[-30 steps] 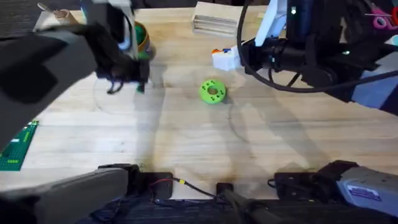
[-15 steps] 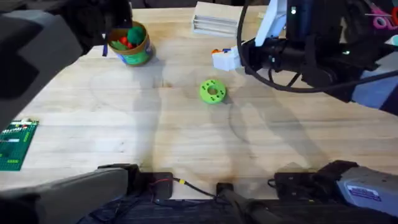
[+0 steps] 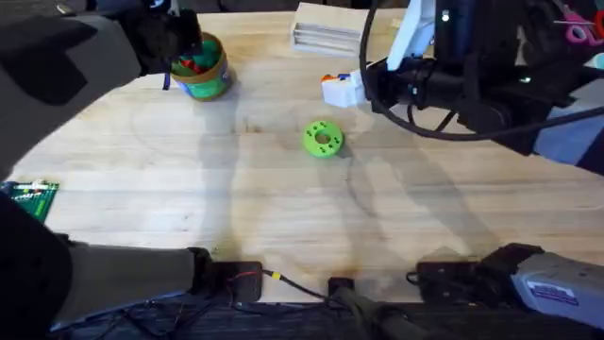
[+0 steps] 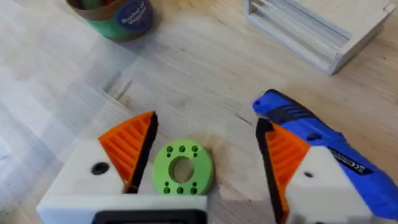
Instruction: Pick up the gripper from the table and insert it into the empty holder that is missing its gripper. Then pick up a screw, insert it into the mounting hole, and use the screwdriver to tighten it. Finally, clean up the table by picking up the vegetable and placing it into the bucket.
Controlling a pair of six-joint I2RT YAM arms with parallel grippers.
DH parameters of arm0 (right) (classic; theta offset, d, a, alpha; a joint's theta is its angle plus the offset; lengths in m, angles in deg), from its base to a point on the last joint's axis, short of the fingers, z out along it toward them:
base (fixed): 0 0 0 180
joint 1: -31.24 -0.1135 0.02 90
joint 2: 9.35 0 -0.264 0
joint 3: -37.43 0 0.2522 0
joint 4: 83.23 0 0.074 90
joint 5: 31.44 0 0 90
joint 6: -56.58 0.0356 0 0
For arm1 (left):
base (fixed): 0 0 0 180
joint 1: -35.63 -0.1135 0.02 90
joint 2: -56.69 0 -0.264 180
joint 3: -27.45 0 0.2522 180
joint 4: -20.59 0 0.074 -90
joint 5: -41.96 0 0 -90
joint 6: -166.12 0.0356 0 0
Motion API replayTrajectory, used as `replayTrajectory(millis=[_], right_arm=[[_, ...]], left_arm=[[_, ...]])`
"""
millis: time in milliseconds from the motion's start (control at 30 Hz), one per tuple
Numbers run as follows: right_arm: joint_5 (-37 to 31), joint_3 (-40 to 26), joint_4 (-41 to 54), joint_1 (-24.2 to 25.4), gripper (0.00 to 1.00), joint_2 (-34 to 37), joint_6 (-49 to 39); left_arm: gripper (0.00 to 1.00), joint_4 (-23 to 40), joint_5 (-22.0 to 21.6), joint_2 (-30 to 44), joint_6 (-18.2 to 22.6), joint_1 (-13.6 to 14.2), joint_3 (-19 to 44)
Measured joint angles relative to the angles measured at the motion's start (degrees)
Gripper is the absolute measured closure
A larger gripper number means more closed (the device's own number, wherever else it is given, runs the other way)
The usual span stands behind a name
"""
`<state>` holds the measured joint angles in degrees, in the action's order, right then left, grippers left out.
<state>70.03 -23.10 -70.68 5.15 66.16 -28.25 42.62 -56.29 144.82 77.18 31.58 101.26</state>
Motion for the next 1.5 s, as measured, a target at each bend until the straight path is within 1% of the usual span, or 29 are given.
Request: replayTrajectory(millis=[267, 300, 367, 400, 467, 500, 533, 567, 767, 867, 900, 967, 1000, 1200, 1267, 1300, 1333, 1367, 1400, 1433, 1467, 1500], right_arm=[[0.0, 0.0, 0.0, 0.0, 0.016, 0.0, 0.0], [0.0, 0.0, 0.0, 0.0, 0.016, 0.0, 0.0], [0.0, 0.0, 0.0, 0.0, 0.017, 0.0, 0.0], [0.0, 0.0, 0.0, 0.0, 0.016, 0.0, 0.0], [0.0, 0.0, 0.0, 0.0, 0.017, 0.0, 0.0], [0.0, 0.0, 0.0, 0.0, 0.017, 0.0, 0.0], [0.0, 0.0, 0.0, 0.0, 0.016, 0.0, 0.0], [0.0, 0.0, 0.0, 0.0, 0.017, 0.0, 0.0], [0.0, 0.0, 0.0, 0.0, 0.017, 0.0, 0.0], [0.0, 0.0, 0.0, 0.0, 0.017, 0.0, 0.0], [0.0, 0.0, 0.0, 0.0, 0.017, 0.0, 0.0], [0.0, 0.0, 0.0, 0.0, 0.017, 0.0, 0.0], [0.0, 0.0, 0.0, 0.0, 0.017, 0.0, 0.0], [0.0, 0.0, 0.0, 0.0, 0.017, 0.0, 0.5], [0.0, 0.0, 0.0, 0.0, 0.017, -0.1, 0.8], [0.0, 0.0, 0.1, 0.0, 0.017, -0.3, 1.0], [0.1, 0.0, 0.2, 0.0, 0.017, -0.7, 1.2], [0.1, 0.0, 0.2, 0.0, 0.016, -1.3, 1.5], [0.2, 0.0, 0.2, 0.0, 0.017, -3.7, 2.1], [0.2, 0.0, 0.2, 0.0, 0.017, -4.7, 2.2], [0.2, 0.0, 0.2, 0.0, 0.017, -5.6, 2.2], [0.2, 0.0, 0.8, 0.0, 0.017, -7.9, 2.3]], left_arm=[[0.981, 2.5, 1.1, 2.0, 0.0, 0.0, 0.0], [0.954, 2.7, 1.1, 2.1, 0.0, 0.0, 0.0], [0.770, 2.7, 1.2, 2.2, 0.0, 0.0, 0.0], [0.627, 2.6, 1.2, 2.2, -0.1, 0.0, 0.0], [0.295, 2.6, 1.2, 2.2, -0.2, 0.0, 0.0], [0.156, 2.7, 1.2, 2.2, -0.2, 0.0, 0.0], [0.048, 2.7, 1.2, 2.2, -0.4, 0.0, 0.0], [0.018, 2.7, 1.2, 2.1, -0.4, 0.0, 0.0], [0.008, 3.1, 1.2, 0.5, -0.4, 0.0, 0.0], [0.009, 3.1, 1.2, -2.9, -0.4, 0.0, 0.0], [0.008, 4.0, 1.2, -7.3, -0.4, 0.0, 0.0], [0.008, 6.2, 1.2, -10.9, -0.4, 0.2, 0.0], [0.008, 10.8, 1.1, -16.4, -0.4, 1.3, 0.0], [0.006, 21.4, 1.2, -28.2, -0.4, 4.8, 0.0], [0.036, 23.9, 1.2, -32.2, -0.4, 6.0, 0.0], [0.084, 25.4, 1.2, -34.4, -0.5, 6.6, 0.0], [0.171, 26.6, 1.3, -36.4, -0.5, 7.2, 0.0], [0.289, 27.8, 1.4, -38.2, -0.5, 7.8, 0.0], [0.775, 31.8, 1.8, -43.7, -0.5, 9.1, 0.0], [0.918, 32.9, 2.3, -45.1, -0.5, 9.2, 0.0], [0.982, 33.9, 2.8, -46.7, -0.3, 9.3, 0.0], [0.996, 36.1, 5.1, -49.8, -0.3, 9.3, 0.0]])
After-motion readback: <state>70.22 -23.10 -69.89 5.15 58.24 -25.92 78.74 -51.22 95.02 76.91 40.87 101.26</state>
